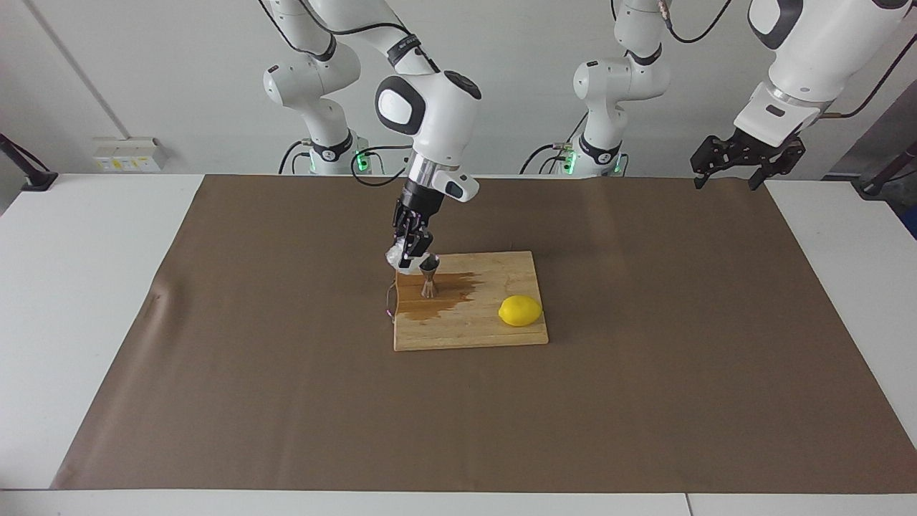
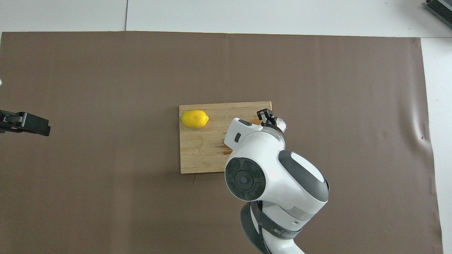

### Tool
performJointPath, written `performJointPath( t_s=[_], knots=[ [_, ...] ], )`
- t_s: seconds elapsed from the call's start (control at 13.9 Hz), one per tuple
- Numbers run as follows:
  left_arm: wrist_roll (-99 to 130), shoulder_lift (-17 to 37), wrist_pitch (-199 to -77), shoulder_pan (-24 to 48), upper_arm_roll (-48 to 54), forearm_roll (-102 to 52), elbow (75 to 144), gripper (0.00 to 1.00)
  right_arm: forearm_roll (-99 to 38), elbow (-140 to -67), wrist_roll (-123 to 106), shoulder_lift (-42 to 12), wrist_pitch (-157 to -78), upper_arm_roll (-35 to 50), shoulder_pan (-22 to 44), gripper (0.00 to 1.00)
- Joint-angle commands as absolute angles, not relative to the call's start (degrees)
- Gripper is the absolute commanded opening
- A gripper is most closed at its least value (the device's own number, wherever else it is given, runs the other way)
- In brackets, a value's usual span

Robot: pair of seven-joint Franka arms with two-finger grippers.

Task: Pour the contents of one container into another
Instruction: 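Hold the white cup tilted over the metal cup to pour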

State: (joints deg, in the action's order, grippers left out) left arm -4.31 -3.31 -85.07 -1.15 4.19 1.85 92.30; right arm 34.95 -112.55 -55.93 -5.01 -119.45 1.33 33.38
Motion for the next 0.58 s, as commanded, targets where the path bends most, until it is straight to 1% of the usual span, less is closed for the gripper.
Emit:
performJointPath(
  t_s=[0.0, 0.36, 0.5],
  knots=[
    [-4.0, -5.0, -84.9, -1.7, 4.6, 3.0, 94.1, 1.0, 35.8, -112.2, -54.1, -5.3, -120.1, 1.7, 33.1, 0.0],
    [-3.3, -4.7, -87.8, -0.9, 4.7, 3.0, 94.0, 1.0, 30.4, -110.7, -53.5, -5.5, -120.2, 1.8, 32.7, 0.0],
    [0.3, -4.7, -88.1, -0.7, 4.9, 2.2, 93.8, 1.0, 28.4, -110.5, -53.6, -5.5, -120.3, 1.8, 32.4, 0.0]
  ],
)
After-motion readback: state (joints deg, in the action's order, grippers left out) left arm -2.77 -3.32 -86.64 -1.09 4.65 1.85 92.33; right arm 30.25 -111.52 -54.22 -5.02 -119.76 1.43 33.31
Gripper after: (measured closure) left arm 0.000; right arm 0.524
